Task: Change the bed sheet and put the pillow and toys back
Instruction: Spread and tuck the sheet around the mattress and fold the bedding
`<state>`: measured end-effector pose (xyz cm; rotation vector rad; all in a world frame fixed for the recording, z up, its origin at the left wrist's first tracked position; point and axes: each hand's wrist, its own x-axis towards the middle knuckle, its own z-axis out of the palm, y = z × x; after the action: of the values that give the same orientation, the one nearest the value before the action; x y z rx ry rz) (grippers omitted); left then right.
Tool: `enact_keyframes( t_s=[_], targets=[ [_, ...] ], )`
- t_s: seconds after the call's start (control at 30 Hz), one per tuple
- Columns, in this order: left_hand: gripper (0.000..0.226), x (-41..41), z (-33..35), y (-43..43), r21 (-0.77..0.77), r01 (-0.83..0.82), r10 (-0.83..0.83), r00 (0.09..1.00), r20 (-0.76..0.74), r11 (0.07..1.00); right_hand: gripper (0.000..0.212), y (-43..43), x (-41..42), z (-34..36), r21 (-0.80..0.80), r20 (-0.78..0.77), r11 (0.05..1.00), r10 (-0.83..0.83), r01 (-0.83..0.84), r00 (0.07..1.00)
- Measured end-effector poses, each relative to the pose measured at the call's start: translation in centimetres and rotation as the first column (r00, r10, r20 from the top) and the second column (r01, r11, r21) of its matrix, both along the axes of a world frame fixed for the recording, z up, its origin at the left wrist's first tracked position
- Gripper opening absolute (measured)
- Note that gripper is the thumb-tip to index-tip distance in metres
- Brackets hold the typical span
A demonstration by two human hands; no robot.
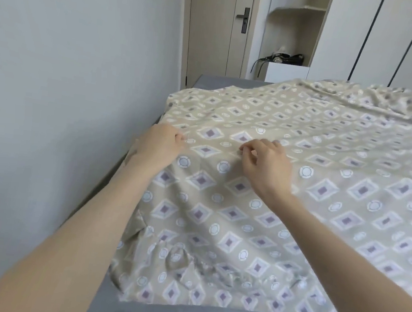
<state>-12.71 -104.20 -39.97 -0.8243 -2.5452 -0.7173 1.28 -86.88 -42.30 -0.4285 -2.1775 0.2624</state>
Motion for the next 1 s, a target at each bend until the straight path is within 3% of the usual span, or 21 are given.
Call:
enact_keyframes(
  t_s=[0.2,0.3,0.37,0.43,0.5,0.6,0.7,0.8,0.9,1.0],
  targets=[
    [0.03,-1.9,1.8,0.8,-0.185,-0.078,0.074,0.997,-0.031,0.98,0.024,0.5,-1.8,1.5,-0.048,0.004,0.996,-0.079,0.079,0.997],
    [0.04,-3.8,3.2,0.6,-0.294,-0.104,0.11,0.994,0.005,0.95,0.026,1.0,-3.9,3.6,-0.138,0.214,0.989,-0.017,0.047,0.977],
    [0.044,-5.0,4.1,0.9,-0.403,-0.095,0.12,0.992,0.038,0.91,0.035,1.0,-5.9,5.1,-0.202,0.4,0.979,0.084,-0.001,0.913],
    [0.051,-5.8,4.7,1.3,-0.422,-0.015,0.095,0.981,0.17,0.906,0.04,0.7,-7.6,6.0,-0.257,0.532,0.966,0.166,-0.029,0.83],
    [0.048,-6.8,5.8,1.8,-0.393,0.051,0.089,0.94,0.331,0.918,0.043,0.7,-9.5,7.0,-0.319,0.61,0.947,0.231,-0.031,0.758],
    [0.036,-8.1,6.3,2.3,-0.415,0.074,0.115,0.903,0.414,0.907,0.048,1.2,-11.6,8.0,-0.391,0.681,0.92,0.278,0.016,0.678],
    [0.016,-9.9,6.9,2.3,-0.456,0.082,0.126,0.905,0.407,0.886,0.037,2.1,-13.7,9.0,-0.27,0.807,0.961,0.189,0.064,0.559],
    [0.009,-11.5,7.8,2.1,-0.51,0.071,0.151,0.912,0.382,0.857,0.031,2.4,-15.4,10.1,-0.193,0.855,0.976,0.118,0.098,0.505],
    [0.013,-12.8,8.7,2.6,-0.518,0.051,0.146,0.931,0.333,0.854,0.038,2.1,-17.3,10.5,-0.225,0.868,0.968,0.147,0.112,0.475],
    [0.018,-14.4,9.1,3.3,-0.528,0.092,0.146,0.909,0.39,0.844,0.051,1.6,-19.7,11.0,-0.298,0.877,0.934,0.187,0.197,0.442]
  ],
)
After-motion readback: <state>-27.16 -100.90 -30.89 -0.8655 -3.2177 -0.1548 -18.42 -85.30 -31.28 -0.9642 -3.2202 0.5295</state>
